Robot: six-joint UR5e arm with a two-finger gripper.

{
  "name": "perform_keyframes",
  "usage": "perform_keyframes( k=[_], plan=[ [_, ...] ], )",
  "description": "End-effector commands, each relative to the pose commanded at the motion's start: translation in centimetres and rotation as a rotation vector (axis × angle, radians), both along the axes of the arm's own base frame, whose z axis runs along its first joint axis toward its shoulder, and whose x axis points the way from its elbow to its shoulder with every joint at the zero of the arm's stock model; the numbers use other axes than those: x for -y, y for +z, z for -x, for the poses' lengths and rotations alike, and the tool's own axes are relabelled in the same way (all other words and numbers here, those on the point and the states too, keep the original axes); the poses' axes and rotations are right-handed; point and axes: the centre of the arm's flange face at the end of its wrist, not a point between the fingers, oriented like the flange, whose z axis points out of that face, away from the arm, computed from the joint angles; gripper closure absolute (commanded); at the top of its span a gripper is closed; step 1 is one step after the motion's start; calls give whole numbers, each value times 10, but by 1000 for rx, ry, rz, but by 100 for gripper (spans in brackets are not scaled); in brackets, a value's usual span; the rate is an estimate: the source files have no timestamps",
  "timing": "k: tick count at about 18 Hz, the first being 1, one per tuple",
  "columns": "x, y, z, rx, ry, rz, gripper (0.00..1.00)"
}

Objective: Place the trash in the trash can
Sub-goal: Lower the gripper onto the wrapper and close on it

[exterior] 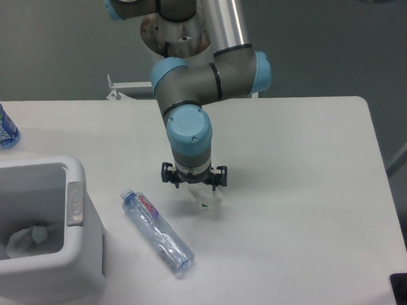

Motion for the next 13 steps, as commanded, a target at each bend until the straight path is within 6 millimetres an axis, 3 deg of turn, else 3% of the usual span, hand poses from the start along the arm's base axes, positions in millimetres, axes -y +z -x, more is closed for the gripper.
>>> perform_keyframes(
  k=[5, 8, 9, 13],
  plan=[
    [-3, -3, 6, -8, 0, 2, 60],
    [-1, -1, 10, -10, 0, 0, 93],
    [2, -2, 15, -17, 7, 9, 100],
    [12, 7, 29, -55, -27, 38, 100]
  ],
)
